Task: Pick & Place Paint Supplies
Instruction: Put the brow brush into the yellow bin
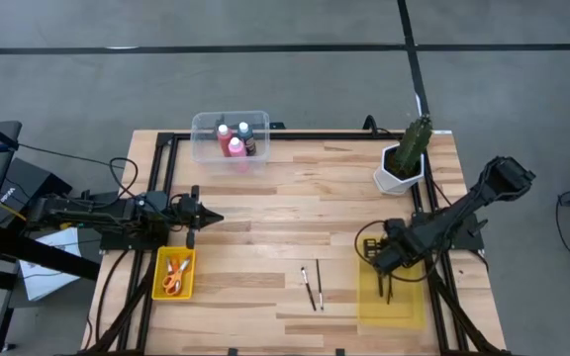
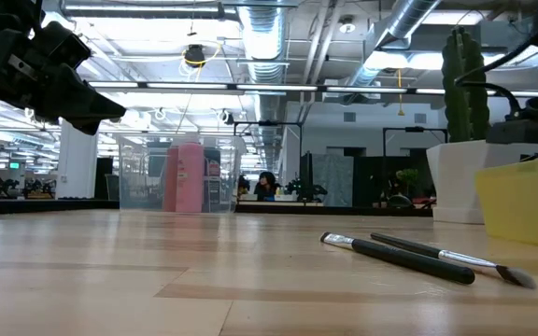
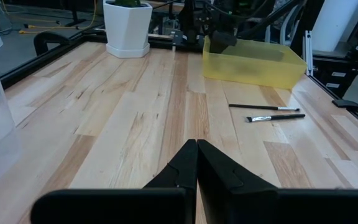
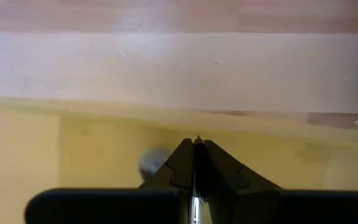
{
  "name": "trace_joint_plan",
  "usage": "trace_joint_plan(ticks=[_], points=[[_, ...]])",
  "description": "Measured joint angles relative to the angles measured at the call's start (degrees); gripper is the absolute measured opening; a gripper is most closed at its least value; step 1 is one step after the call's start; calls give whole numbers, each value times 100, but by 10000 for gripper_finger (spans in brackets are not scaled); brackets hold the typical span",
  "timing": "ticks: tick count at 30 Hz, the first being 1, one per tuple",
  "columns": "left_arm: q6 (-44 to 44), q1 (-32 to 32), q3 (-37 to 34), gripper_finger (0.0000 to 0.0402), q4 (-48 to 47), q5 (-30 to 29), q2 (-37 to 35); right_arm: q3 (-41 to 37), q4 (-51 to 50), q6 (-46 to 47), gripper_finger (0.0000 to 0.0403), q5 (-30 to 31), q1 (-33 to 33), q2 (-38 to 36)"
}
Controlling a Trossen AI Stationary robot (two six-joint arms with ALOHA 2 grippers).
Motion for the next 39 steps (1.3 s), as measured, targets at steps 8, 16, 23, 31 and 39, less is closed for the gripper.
trace_joint_plan(ticks=[8,16,23,31,39], points=[[2,0,0,1,0,-4,0,6,178,-93,15,149,-269,0],[2,0,0,1,0,-9,-2,6,178,-94,24,149,-253,0],[2,-2,0,1,0,-26,0,6,273,-73,39,321,-185,0],[2,-2,0,1,0,-24,0,6,241,242,41,445,35,0],[1,-1,0,1,0,-22,-1,6,209,205,56,490,163,0]])
